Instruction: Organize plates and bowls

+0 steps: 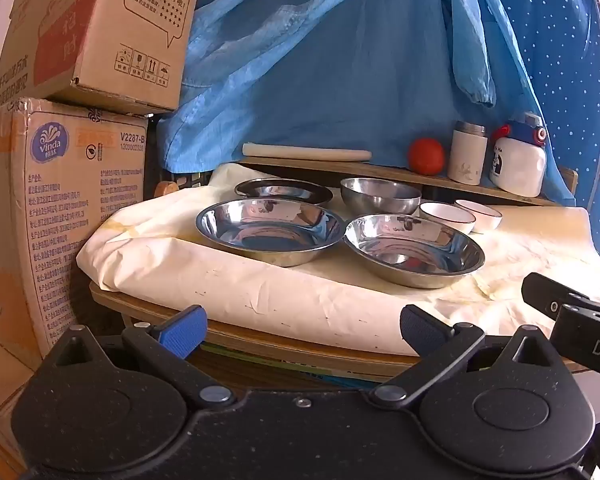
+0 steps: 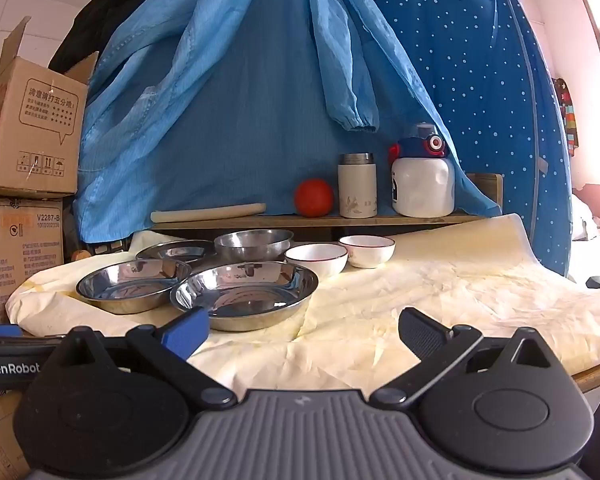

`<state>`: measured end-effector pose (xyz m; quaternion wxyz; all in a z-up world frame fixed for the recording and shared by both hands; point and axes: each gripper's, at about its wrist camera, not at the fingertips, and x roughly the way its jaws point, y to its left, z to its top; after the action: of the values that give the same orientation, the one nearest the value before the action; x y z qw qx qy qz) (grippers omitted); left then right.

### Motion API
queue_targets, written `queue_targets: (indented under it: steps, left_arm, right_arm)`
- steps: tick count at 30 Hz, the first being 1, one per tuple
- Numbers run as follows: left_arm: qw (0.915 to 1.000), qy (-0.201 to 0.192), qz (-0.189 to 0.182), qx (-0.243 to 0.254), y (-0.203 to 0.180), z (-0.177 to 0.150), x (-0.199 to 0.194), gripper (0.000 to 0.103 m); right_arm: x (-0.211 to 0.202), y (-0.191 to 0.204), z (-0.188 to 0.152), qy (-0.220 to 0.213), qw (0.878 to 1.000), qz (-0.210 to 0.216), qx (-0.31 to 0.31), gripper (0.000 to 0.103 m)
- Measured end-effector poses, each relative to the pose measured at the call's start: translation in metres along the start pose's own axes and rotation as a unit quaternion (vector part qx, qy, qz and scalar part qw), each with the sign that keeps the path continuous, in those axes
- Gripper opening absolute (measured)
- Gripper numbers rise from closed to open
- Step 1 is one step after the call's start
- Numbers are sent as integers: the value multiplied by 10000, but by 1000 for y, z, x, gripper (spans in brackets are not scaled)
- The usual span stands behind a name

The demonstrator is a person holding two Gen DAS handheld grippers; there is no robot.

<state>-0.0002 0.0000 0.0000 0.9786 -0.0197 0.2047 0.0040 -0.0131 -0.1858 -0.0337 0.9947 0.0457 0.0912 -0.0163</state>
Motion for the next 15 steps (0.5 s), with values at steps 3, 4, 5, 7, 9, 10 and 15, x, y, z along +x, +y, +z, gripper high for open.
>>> queue_targets:
  steps: [3, 4, 5, 7, 9, 10, 15]
  left_arm:
    - [10000, 3, 4, 3, 0, 0, 0, 102]
    - [10000, 2, 5, 1, 0, 0, 0, 102]
    - [10000, 4, 7, 0, 0, 0, 0, 102]
    - [10000, 2, 5, 2, 0, 0, 0, 102]
    - [10000, 1, 5, 3, 0, 0, 0, 102]
    - [10000, 4, 5, 3, 0, 0, 0, 102]
    - [10000, 9, 6, 3, 0, 0, 0, 102]
  right_arm:
    - [0, 0, 0, 3, 10000, -3, 7, 103]
    - [0, 0, 0, 4, 10000, 1, 9, 103]
    - [0, -1, 0, 12, 10000, 5, 18, 103]
    - [0, 0, 0, 19, 10000, 7, 17, 103]
    - [0, -1, -1, 11, 10000, 8, 24, 103]
    - [0, -1, -1, 12, 10000, 9, 24, 103]
    - [0, 0, 0, 13, 10000, 8, 23, 103]
